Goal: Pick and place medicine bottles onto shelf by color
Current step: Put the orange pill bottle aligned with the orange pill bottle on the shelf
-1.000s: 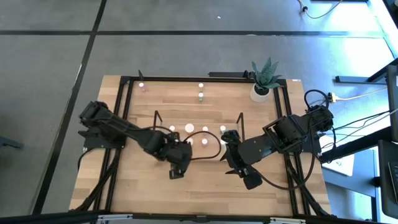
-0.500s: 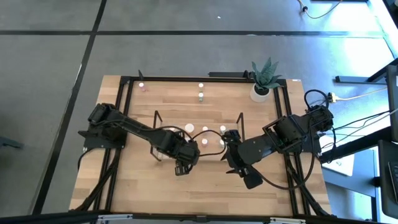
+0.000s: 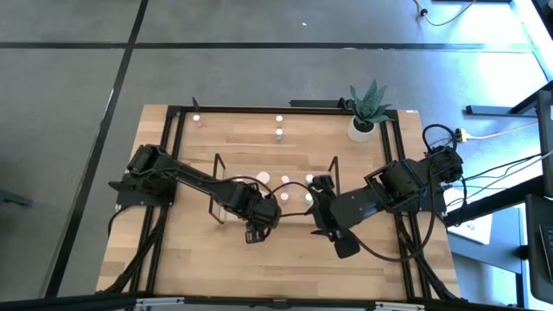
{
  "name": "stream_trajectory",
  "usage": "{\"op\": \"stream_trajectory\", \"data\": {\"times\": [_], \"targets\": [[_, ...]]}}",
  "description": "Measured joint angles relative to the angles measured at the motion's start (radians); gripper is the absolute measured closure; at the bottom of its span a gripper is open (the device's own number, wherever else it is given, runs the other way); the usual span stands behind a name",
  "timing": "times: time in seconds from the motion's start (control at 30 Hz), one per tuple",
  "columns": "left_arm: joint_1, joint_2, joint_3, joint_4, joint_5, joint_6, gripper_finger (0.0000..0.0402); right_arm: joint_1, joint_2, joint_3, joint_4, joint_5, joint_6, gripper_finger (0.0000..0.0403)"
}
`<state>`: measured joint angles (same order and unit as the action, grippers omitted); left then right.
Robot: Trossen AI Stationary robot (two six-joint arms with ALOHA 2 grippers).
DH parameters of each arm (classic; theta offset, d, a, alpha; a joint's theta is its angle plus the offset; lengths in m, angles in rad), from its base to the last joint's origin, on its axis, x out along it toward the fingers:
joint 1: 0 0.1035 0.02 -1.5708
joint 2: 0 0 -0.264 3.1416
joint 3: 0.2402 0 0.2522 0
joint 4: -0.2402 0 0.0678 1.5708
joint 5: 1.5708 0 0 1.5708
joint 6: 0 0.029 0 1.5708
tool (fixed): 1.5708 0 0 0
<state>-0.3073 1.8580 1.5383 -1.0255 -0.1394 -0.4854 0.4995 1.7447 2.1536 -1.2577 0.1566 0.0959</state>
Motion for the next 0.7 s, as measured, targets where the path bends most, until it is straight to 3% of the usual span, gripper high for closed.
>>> {"op": "stream_trajectory", "data": {"times": [0.7], "targets": [[0.029,0.014,0.000,0.006,0.008,0.001,0.0217,0.000,0.000,0.000,0.027,0.000,0.001,0.0186]]}}
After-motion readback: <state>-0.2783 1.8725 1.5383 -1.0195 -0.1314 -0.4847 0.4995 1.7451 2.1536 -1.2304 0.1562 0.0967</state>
